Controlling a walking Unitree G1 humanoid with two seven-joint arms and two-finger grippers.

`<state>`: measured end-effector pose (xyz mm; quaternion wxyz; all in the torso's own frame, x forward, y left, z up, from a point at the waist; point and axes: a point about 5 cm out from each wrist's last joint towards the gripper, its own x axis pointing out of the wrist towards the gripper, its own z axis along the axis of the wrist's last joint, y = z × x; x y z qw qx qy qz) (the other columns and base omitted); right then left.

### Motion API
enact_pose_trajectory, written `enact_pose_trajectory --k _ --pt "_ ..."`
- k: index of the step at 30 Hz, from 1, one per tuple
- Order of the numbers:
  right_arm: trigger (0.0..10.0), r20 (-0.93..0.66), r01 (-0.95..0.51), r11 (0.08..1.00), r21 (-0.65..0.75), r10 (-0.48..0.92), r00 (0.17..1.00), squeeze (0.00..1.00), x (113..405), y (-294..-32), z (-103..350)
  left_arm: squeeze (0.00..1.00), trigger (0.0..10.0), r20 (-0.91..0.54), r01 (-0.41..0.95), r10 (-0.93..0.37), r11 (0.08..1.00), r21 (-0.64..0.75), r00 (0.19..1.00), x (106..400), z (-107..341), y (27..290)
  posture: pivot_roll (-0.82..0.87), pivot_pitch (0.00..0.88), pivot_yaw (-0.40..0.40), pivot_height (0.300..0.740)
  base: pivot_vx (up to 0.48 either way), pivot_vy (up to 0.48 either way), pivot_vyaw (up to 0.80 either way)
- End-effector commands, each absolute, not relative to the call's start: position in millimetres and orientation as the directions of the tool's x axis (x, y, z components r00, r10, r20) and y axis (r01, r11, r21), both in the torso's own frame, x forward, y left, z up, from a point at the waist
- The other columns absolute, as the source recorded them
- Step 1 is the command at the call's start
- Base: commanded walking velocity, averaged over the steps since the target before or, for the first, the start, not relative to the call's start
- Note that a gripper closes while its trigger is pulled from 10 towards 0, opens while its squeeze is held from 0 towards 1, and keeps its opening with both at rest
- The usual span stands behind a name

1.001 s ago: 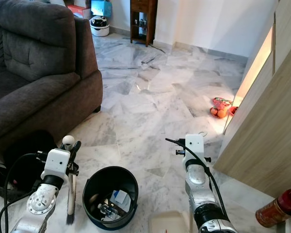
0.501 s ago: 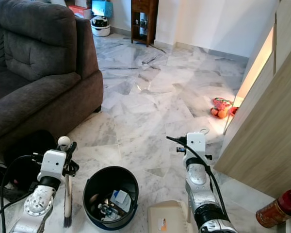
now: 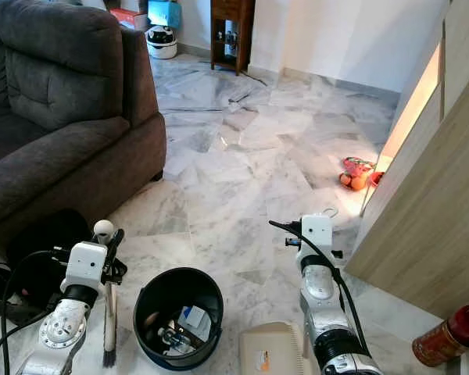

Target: Sweep floor

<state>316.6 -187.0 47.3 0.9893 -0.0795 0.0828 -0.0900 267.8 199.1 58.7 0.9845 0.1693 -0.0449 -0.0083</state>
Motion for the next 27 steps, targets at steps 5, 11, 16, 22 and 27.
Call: enact_pose_trajectory --k 5,11,16,22,27 --pt "10.0 -0.119 0.184 0.968 -0.171 -0.206 0.971 0.0 320.5 -193.4 54.4 0.0 10.0 0.124 -0.003 -0.043 0.936 0.351 0.991 269.7 66.4 198.3 0.18 0.0 -0.025 0.74 0.0 0.0 0.0" --pt "10.0 -0.119 0.187 0.967 -0.171 -0.209 0.971 0.0 319.8 -193.7 53.6 0.0 10.0 0.122 0.004 -0.05 0.936 0.353 0.991 269.6 66.1 198.0 0.18 0.0 -0.023 0.74 0.0 0.0 0.0" --pt "10.0 -0.117 0.182 0.969 -0.166 -0.203 0.972 0.0 320.5 -191.2 53.8 0.0 10.0 0.119 0.013 -0.059 0.934 0.357 0.991 269.8 65.7 197.3 0.19 0.0 -0.022 0.74 -0.201 0.0 0.0" --pt "10.0 -0.116 0.176 0.971 -0.163 -0.196 0.974 0.0 320.3 -188.9 52.8 0.0 10.0 0.113 0.022 -0.067 0.933 0.36 0.991 269.0 64.4 196.7 0.19 0.0 -0.019 0.74 -0.264 0.0 0.0" --pt "10.0 -0.118 0.175 0.971 -0.162 -0.195 0.974 0.0 320.0 -188.0 52.1 0.0 10.0 0.11 0.034 -0.079 0.93 0.366 0.991 268.9 64.1 195.9 0.19 0.0 -0.017 0.74 -0.288 0.0 0.0"
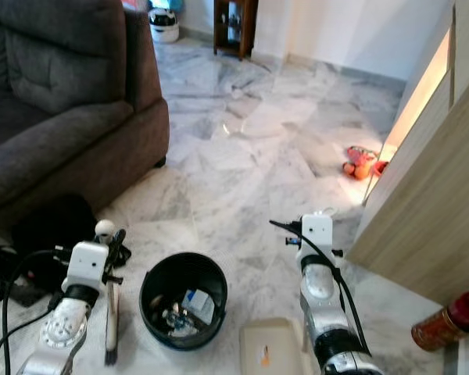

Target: Sweep floor

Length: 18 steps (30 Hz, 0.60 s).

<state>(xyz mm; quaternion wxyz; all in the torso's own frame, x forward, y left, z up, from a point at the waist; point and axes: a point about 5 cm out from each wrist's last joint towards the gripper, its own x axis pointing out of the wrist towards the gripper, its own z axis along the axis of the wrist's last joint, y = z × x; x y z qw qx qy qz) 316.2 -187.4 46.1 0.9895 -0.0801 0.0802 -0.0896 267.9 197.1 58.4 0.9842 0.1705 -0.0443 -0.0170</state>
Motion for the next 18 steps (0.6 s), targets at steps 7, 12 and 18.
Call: enact_pose_trajectory --k 7,12,18 --pt "10.0 -0.115 0.174 0.972 -0.16 -0.193 0.974 0.0 321.1 -186.9 52.8 0.0 10.0 0.11 0.041 -0.087 0.929 0.368 0.99 270.1 64.3 194.1 0.19 0.0 -0.015 0.74 -0.312 0.0 0.0" --pt "10.0 -0.111 0.177 0.972 -0.158 -0.195 0.975 0.0 322.0 -187.1 53.8 0.0 10.0 0.111 0.043 -0.09 0.929 0.369 0.99 270.6 65.2 193.9 0.19 0.0 -0.014 0.74 -0.307 0.0 0.0" --pt "10.0 -0.115 0.177 0.972 -0.155 -0.195 0.974 0.0 320.3 -186.9 51.7 0.0 10.0 0.112 0.041 -0.088 0.929 0.367 0.99 270.9 65.6 193.7 0.18 0.0 -0.016 0.74 -0.297 0.0 0.0"
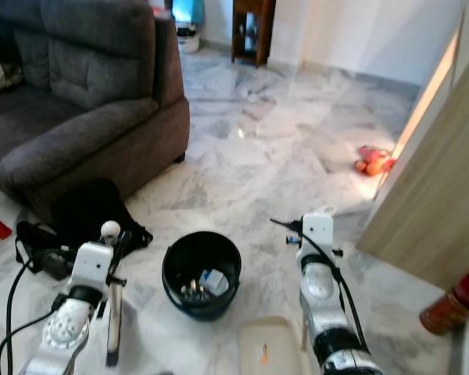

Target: Sweep floor

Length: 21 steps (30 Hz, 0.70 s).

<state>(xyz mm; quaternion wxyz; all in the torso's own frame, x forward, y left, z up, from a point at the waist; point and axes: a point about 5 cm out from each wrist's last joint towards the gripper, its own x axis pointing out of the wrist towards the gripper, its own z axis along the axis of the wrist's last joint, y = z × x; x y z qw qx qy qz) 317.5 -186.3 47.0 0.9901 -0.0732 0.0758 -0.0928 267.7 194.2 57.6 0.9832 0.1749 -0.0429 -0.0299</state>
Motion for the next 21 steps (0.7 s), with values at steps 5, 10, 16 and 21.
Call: enact_pose_trajectory --k 5,10,16,21 --pt "10.0 -0.11 0.179 0.972 -0.149 -0.196 0.974 0.0 320.2 -188.6 52.3 0.0 10.0 0.114 0.042 -0.089 0.929 0.367 0.989 271.8 66.0 192.3 0.18 0.0 -0.019 0.74 -0.292 0.0 0.0" --pt "10.0 -0.107 0.188 0.971 -0.148 -0.204 0.973 0.0 319.9 -191.4 52.7 0.0 10.0 0.115 0.043 -0.09 0.931 0.362 0.989 272.0 65.8 190.4 0.18 0.0 -0.019 0.74 -0.283 0.0 0.0" --pt "10.0 -0.104 0.193 0.97 -0.146 -0.209 0.972 0.0 318.9 -192.5 52.3 0.0 10.0 0.115 0.04 -0.088 0.931 0.364 0.989 271.9 65.6 189.9 0.17 0.0 -0.018 0.74 -0.087 0.0 0.0" --pt "10.0 -0.091 0.188 0.973 -0.135 -0.201 0.975 0.0 318.3 -191.9 52.8 0.0 10.0 0.112 0.038 -0.085 0.93 0.366 0.99 272.6 65.0 189.8 0.17 0.0 -0.018 0.74 0.0 0.0 0.0"
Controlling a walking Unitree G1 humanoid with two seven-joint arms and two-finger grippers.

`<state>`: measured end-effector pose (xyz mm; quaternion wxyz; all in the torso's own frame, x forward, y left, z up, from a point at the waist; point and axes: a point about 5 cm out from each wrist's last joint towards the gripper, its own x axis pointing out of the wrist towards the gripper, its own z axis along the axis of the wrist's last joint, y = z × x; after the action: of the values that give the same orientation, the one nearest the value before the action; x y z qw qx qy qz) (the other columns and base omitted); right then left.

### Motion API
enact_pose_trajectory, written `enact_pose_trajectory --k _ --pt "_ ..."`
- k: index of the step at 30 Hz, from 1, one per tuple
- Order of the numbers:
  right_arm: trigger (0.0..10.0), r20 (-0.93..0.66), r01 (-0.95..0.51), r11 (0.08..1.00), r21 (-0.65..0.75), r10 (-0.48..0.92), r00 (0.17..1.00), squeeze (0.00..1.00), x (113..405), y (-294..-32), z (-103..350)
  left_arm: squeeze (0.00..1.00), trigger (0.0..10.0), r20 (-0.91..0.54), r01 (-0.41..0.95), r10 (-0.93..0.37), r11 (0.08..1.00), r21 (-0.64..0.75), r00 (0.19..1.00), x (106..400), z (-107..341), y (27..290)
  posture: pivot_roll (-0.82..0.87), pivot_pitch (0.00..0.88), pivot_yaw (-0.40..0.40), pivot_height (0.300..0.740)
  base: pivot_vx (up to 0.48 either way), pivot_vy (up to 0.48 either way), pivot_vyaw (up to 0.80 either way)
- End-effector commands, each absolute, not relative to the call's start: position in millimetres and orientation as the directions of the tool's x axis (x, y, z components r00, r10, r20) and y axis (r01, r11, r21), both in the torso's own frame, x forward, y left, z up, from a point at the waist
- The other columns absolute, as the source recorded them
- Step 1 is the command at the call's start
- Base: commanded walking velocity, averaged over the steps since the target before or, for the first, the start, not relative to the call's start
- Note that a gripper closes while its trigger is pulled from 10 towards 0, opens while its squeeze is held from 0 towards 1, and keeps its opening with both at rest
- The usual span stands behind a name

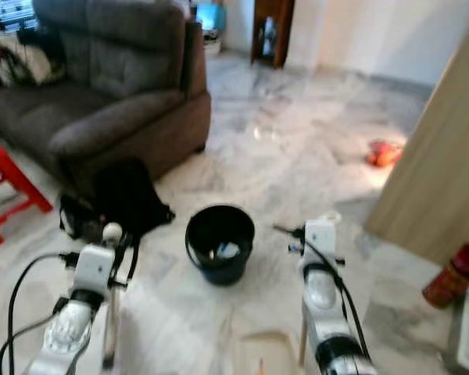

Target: Sweep floor

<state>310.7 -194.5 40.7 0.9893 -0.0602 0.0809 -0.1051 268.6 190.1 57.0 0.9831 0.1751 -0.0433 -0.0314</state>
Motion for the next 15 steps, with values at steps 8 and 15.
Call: enact_pose_trajectory --k 8,15 --pt "10.0 -0.083 0.21 0.973 -0.094 -0.218 0.972 0.0 319.9 -191.1 55.0 0.0 10.0 0.109 0.037 -0.083 0.926 0.375 0.991 278.0 66.7 191.3 0.16 0.0 -0.005 0.74 0.0 0.0 0.0" --pt "10.0 -0.102 0.222 0.974 -0.048 -0.226 0.969 0.0 319.8 -190.7 53.0 0.0 10.0 0.109 0.04 -0.087 0.926 0.376 0.99 279.6 67.0 190.4 0.16 0.0 -0.004 0.74 0.0 0.0 -0.3"
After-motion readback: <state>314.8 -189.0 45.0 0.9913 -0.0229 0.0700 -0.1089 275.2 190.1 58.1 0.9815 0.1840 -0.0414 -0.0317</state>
